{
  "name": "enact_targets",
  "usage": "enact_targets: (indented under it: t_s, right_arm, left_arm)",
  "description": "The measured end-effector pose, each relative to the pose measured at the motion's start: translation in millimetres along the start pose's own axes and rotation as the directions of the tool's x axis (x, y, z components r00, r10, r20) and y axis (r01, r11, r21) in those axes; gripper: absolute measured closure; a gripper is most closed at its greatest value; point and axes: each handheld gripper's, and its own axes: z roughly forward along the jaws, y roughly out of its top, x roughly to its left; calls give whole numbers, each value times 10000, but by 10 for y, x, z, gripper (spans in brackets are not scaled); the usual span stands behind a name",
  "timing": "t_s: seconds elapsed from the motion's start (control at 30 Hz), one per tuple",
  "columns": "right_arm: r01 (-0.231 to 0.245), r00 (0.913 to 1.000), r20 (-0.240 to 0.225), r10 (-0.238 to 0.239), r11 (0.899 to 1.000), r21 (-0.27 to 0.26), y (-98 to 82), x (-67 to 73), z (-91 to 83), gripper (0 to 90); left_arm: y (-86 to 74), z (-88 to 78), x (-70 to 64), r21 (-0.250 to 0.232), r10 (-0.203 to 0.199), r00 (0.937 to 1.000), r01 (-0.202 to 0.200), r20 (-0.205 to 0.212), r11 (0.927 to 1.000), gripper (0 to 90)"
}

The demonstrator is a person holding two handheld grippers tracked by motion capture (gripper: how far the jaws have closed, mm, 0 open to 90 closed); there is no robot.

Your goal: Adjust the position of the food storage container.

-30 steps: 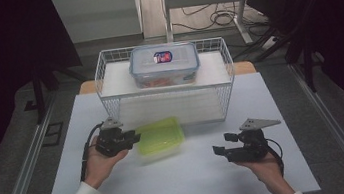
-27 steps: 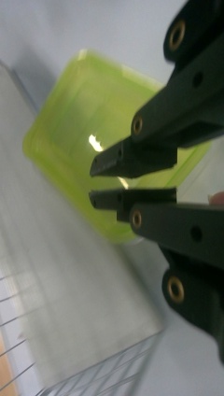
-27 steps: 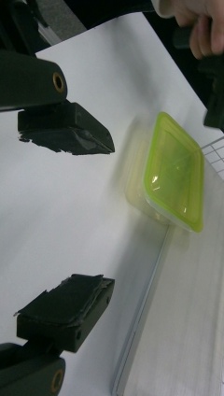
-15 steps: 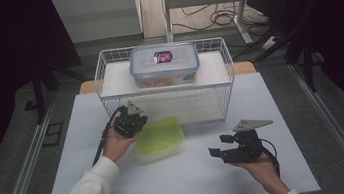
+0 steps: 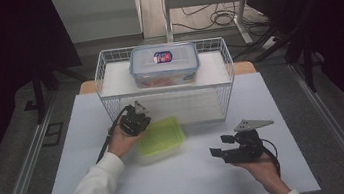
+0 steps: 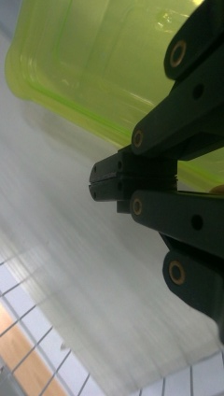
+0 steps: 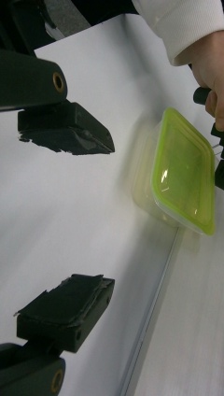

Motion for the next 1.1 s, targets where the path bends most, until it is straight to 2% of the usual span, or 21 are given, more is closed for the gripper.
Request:
enact_targets:
  t_s: [0.03,0.1,0.3,0.37,0.57,0.67,0.77,0.83,0.9,1.03,1.1]
  right_arm:
    - [15,10000,12,-15,10000,14,-1,0,3,289]
    - [10,10000,13,-10,10000,45,-1,4,9,289]
    - [43,10000,-6,-43,10000,85,-1,5,31,289]
    - [72,10000,-15,-72,9999,84,-1,6,33,288]
    - [56,10000,3,-56,10000,50,-2,0,28,288]
    - [48,10000,-7,-48,10000,63,-2,2,26,289]
    - [56,10000,-30,-55,9999,118,-8,6,34,289]
    - [79,10000,-28,-78,9999,139,-9,9,43,289]
    - [52,10000,-43,-52,9999,163,-9,14,44,289]
    - [59,10000,-32,-58,9999,118,-7,8,38,289]
    - [60,10000,-28,-60,9999,122,-7,4,34,289]
  left_arm:
    - [-3,4,1,53,82,9999,-83,120,10000,900]
    - [-2,-6,-17,45,-3,9996,2,281,10000,900]
    - [20,-12,-116,69,487,9944,-495,940,9987,900]
    - [25,-8,-160,-22,539,9923,-540,1113,9985,900]
    - [56,-28,-331,-41,1086,9802,-1095,1655,9940,900]
    - [74,-36,-428,-85,1386,9720,-1395,1900,9902,900]
    - [87,-45,-545,-92,1378,9681,-1390,2091,9903,900]
    - [100,-46,-579,-108,1598,9632,-1613,2162,9868,900]
    - [113,-43,-609,-110,1651,9604,-1669,2243,9859,900]
    - [122,-31,-670,-238,1434,9592,-1419,2436,9896,900]
    - [131,-31,-703,-222,1447,9573,-1438,2503,9894,900]
